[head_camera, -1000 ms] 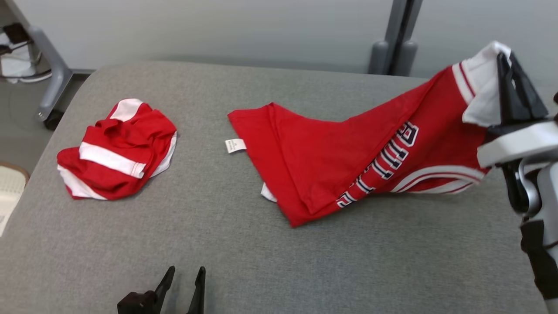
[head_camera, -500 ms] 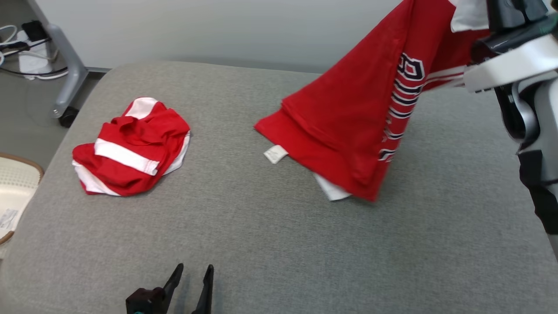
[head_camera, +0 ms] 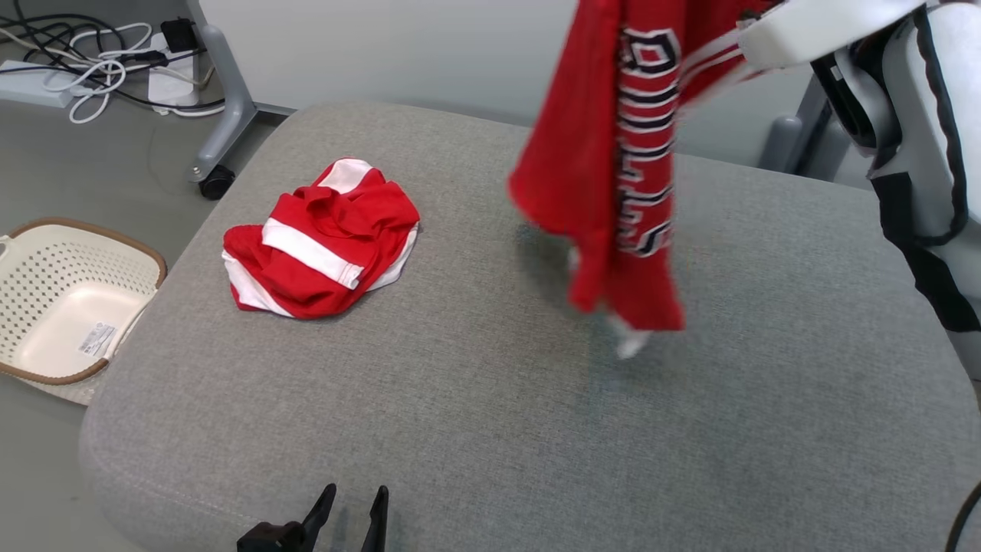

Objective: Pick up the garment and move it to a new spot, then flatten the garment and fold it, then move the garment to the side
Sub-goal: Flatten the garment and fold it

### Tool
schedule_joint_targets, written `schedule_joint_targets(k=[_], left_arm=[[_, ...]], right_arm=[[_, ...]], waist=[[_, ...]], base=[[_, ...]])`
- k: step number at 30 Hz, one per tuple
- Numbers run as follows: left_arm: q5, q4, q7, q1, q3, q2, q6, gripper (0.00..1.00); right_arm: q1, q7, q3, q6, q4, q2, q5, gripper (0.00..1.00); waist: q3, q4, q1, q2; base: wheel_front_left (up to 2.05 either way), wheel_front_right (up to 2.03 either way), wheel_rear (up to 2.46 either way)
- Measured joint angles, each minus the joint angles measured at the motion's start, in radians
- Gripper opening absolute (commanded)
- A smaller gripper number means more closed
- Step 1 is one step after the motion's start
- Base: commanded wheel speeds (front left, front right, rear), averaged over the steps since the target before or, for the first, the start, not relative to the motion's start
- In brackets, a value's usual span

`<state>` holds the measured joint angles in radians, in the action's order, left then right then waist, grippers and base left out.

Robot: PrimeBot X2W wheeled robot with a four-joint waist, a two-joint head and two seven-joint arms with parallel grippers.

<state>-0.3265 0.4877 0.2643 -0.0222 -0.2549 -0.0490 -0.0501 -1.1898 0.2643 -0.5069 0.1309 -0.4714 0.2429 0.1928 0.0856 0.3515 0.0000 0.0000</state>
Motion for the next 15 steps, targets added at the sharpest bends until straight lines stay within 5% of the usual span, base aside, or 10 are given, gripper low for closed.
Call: schedule_joint_targets(k=[10, 15], left_arm=[[0.000, -0.013, 0.000, 0.011, 0.003, 0.000, 0.002, 1.00], [0.013, -0.015, 0.000, 0.025, 0.011, 0.000, -0.002, 1.00]], right_arm=[[0.404, 0.000, -0.007, 0.000, 0.027, 0.182, 0.046, 0.00], [0.670, 0.000, 0.054, 0.000, -0.012, 0.203, 0.060, 0.00]], waist=[[0.014, -0.102, 0.0001, 0.0000], [0.022, -0.159, 0.0000, 0.0000]], base=[[0.00, 0.00, 0.00], [0.00, 0.00, 0.00]])
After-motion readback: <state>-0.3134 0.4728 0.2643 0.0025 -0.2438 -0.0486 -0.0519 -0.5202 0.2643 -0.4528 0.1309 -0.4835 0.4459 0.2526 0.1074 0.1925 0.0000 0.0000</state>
